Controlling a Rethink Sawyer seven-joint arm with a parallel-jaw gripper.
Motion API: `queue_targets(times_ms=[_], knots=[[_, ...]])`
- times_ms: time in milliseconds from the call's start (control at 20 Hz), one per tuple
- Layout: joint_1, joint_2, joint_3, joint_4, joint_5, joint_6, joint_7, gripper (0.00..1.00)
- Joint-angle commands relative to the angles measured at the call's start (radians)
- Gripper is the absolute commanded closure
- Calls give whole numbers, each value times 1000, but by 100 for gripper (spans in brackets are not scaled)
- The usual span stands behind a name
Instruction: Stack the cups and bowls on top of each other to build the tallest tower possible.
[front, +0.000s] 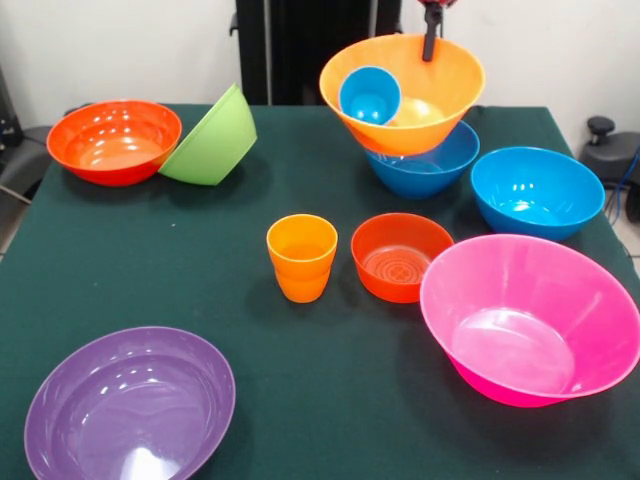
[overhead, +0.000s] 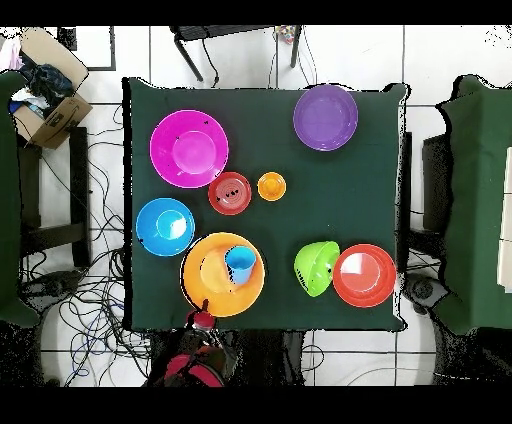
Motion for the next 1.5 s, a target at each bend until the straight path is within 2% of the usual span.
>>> queue_targets(times_ms=[50,1050,1500], knots=[[14,48,54,-118,78,21,126,100],[61,80,68,-129,154,1,145,100],[65,108,47,-130,189,-122,143,100]])
